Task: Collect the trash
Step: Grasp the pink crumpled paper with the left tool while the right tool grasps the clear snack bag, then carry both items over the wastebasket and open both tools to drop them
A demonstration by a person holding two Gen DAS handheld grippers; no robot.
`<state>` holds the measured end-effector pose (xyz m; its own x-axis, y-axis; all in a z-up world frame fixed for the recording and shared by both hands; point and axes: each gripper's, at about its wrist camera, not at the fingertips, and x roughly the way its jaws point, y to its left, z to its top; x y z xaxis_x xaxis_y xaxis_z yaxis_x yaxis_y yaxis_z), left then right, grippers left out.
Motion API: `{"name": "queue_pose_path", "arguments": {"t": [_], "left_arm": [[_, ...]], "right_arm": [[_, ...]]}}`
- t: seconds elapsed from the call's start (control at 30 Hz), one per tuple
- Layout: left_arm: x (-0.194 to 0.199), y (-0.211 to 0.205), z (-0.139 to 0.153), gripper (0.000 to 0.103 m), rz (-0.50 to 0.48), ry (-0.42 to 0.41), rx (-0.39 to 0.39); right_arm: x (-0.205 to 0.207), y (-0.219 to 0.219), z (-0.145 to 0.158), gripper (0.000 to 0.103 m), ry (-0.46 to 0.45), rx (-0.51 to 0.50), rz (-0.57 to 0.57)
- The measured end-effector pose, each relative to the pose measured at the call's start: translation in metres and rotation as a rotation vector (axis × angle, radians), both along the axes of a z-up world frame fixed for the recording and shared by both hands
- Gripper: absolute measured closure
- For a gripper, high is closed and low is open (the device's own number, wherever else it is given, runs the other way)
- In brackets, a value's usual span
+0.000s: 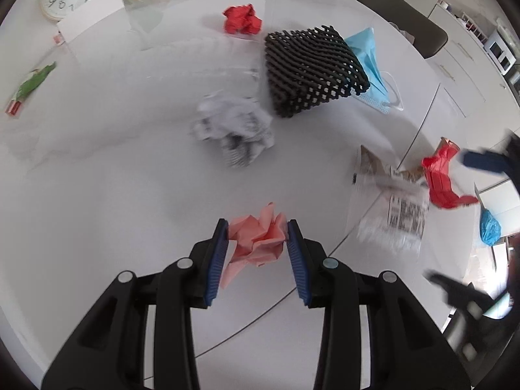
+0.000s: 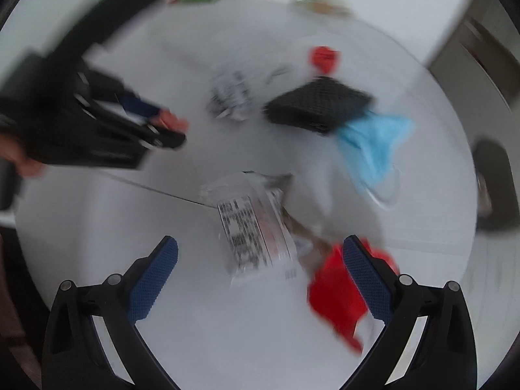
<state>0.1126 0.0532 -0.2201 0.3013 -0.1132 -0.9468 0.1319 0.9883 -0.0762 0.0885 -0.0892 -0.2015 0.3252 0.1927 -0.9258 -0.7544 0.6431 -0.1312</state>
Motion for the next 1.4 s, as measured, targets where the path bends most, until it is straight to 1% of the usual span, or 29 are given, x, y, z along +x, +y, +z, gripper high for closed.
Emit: {"name": "queue_pose_path", "arguments": {"t": [0.07, 0.17, 0.23, 0.27, 0.3, 0.33, 0.37, 0.4, 0.5, 0.6, 0.73, 0.77, 0.83, 0.97, 1.17, 1.27, 1.4], "left_arm": [[-0.008, 0.010, 0.004, 0.067, 0.003, -0.003, 0.007], [-0.017, 0.023, 0.008, 0.067, 0.027, 0.002, -0.002], [-0.023, 0.031, 0.009, 0.067, 0.041, 0.006, -0.009], [-0.026, 0.032, 0.009, 0.067, 0.044, 0.006, -0.010], [-0.029, 0.034, 0.009, 0.067, 0.046, 0.008, -0.010], [-0.034, 0.037, 0.009, 0.067, 0.046, 0.009, -0.014], [-0.036, 0.039, 0.010, 0.067, 0.045, 0.009, -0.017], [-0.038, 0.039, 0.011, 0.067, 0.044, 0.008, -0.021], [-0.044, 0.037, 0.015, 0.067, 0.022, 0.003, -0.027], [-0.049, 0.030, 0.023, 0.067, -0.013, -0.014, -0.026], [-0.060, 0.017, 0.034, 0.066, -0.063, -0.029, -0.033], [-0.063, 0.013, 0.036, 0.066, -0.079, -0.032, -0.032], [-0.072, 0.004, 0.039, 0.066, -0.123, -0.035, -0.024], [-0.096, -0.020, 0.043, 0.066, -0.216, -0.034, -0.019], [-0.128, -0.058, 0.046, 0.066, -0.338, -0.037, -0.036], [-0.142, -0.078, 0.050, 0.066, -0.399, -0.046, -0.041], [-0.156, -0.101, 0.054, 0.066, -0.475, -0.055, -0.045]], "right_arm": [[0.008, 0.015, -0.015, 0.003, 0.019, -0.049, 0.078], [0.019, 0.028, -0.038, 0.003, 0.019, -0.124, 0.120], [0.033, 0.028, -0.048, 0.015, 0.070, -0.110, 0.080], [0.039, 0.026, -0.051, 0.034, 0.118, -0.086, 0.053], [0.046, 0.023, -0.054, 0.040, 0.179, -0.057, 0.013], [0.050, 0.020, -0.054, 0.042, 0.202, -0.034, -0.017], [0.053, 0.017, -0.052, 0.050, 0.222, 0.003, -0.047], [0.055, 0.015, -0.050, 0.054, 0.237, 0.022, -0.069], [0.052, 0.010, -0.042, 0.056, 0.229, 0.062, -0.141], [0.038, 0.005, -0.028, 0.056, 0.225, 0.137, -0.206], [0.003, -0.006, -0.008, 0.056, 0.199, 0.232, -0.308], [-0.013, -0.010, -0.005, 0.056, 0.194, 0.257, -0.339], [-0.034, -0.015, -0.001, 0.056, 0.183, 0.285, -0.385], [-0.083, -0.038, 0.001, 0.056, 0.189, 0.343, -0.510], [-0.149, -0.083, -0.002, 0.056, 0.190, 0.349, -0.675], [-0.173, -0.101, -0.004, 0.056, 0.185, 0.344, -0.728], [-0.196, -0.119, -0.003, 0.055, 0.170, 0.351, -0.788]]}}
